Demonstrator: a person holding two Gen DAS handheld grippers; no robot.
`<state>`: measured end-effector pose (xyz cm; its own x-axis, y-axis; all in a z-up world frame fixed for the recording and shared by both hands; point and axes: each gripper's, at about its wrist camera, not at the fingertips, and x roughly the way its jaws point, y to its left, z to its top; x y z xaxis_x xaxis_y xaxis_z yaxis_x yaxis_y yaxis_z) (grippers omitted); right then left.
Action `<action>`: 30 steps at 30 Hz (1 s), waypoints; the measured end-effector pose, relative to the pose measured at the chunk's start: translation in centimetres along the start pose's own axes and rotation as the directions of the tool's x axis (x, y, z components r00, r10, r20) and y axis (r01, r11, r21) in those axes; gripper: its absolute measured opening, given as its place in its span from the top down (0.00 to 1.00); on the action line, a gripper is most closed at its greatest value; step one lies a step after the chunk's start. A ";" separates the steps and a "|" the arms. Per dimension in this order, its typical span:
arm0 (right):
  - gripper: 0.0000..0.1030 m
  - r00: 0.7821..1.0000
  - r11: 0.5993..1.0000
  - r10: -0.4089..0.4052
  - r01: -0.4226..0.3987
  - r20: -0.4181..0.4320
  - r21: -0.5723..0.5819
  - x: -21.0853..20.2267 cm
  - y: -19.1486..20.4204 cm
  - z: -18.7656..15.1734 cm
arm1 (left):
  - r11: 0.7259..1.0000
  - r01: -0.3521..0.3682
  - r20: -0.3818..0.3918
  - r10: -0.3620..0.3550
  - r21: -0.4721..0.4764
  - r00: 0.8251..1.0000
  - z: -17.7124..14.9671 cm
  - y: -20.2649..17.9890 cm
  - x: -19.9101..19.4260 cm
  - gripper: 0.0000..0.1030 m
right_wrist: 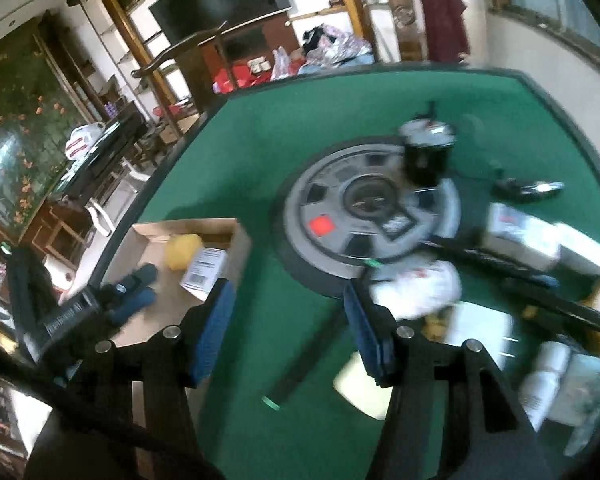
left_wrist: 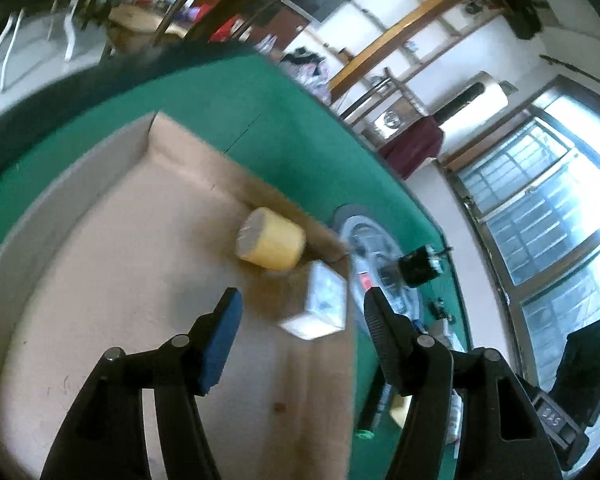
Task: Organize objects
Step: 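Move both tools back over the cluttered table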
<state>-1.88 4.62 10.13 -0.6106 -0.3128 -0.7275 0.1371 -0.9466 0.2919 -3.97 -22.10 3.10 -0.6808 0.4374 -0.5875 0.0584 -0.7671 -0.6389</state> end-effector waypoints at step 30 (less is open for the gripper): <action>0.00 0.903 0.916 -0.270 0.133 0.335 0.379 -11.4 -22.0 -6.5 | 0.711 -0.005 -0.140 0.144 0.703 0.980 -17.8 -23.4 4.5 0.02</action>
<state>7.14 28.48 8.00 -0.8495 -0.0009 -0.5276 -0.2512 -0.8786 0.4061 4.66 6.14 6.53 -0.5564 0.3832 -0.7372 -0.4684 -0.8775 -0.1026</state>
